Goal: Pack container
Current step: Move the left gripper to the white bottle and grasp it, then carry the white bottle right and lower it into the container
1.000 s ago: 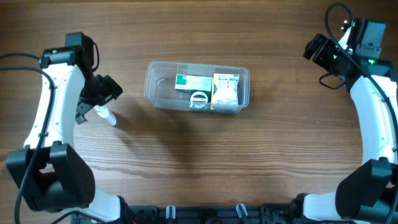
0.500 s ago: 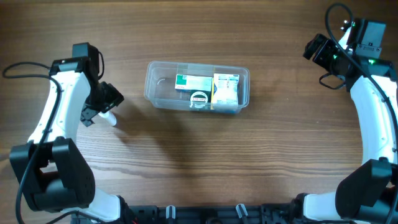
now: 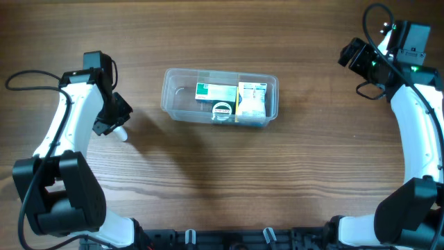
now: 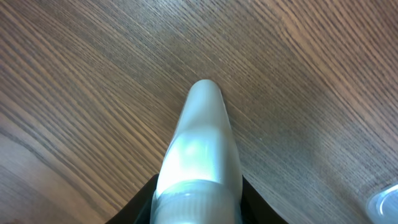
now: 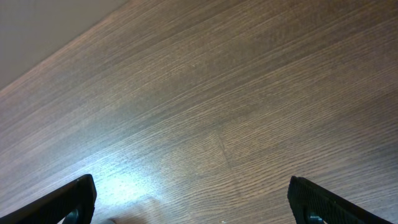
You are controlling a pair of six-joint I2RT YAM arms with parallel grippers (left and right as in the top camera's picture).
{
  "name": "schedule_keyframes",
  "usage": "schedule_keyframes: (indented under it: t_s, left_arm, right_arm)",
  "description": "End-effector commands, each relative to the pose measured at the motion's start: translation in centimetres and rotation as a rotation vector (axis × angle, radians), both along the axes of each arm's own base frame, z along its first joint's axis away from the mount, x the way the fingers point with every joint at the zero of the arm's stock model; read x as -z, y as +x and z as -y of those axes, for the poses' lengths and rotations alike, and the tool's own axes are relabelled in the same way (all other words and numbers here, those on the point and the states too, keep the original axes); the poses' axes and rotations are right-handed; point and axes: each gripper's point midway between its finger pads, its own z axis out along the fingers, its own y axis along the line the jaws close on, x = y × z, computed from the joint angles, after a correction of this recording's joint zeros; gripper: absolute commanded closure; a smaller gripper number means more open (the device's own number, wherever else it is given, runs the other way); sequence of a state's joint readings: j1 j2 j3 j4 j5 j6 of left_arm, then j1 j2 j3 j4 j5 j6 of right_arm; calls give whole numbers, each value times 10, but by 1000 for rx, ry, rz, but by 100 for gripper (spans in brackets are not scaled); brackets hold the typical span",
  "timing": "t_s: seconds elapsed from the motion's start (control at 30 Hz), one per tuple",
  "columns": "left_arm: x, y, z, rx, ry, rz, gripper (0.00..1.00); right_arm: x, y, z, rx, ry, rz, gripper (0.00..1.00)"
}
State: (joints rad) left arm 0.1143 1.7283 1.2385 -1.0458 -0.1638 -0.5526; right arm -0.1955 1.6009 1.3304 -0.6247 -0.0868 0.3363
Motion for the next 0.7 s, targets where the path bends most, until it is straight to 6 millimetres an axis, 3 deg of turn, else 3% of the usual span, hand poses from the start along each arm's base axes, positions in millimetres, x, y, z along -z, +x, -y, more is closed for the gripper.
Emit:
schedule_keyframes:
  t_s: [0.0,0.3,0.5,0.67]
  left_arm:
    - [3,-2,-9,17,39,-16,72]
    - [-21,16,-8,44,36,51,74]
    - [-69,52,20,190,-87,218,73]
    - [-125,75,55,354,-128,381,73]
  right_arm:
    - [2,2,-2,-5,17,-2,0]
    - [2,2,-2,-5,17,-2,0]
    - [2,2,-2,-4,17,-2,0]
    - [2,2,-2,-4,17,-2,0]
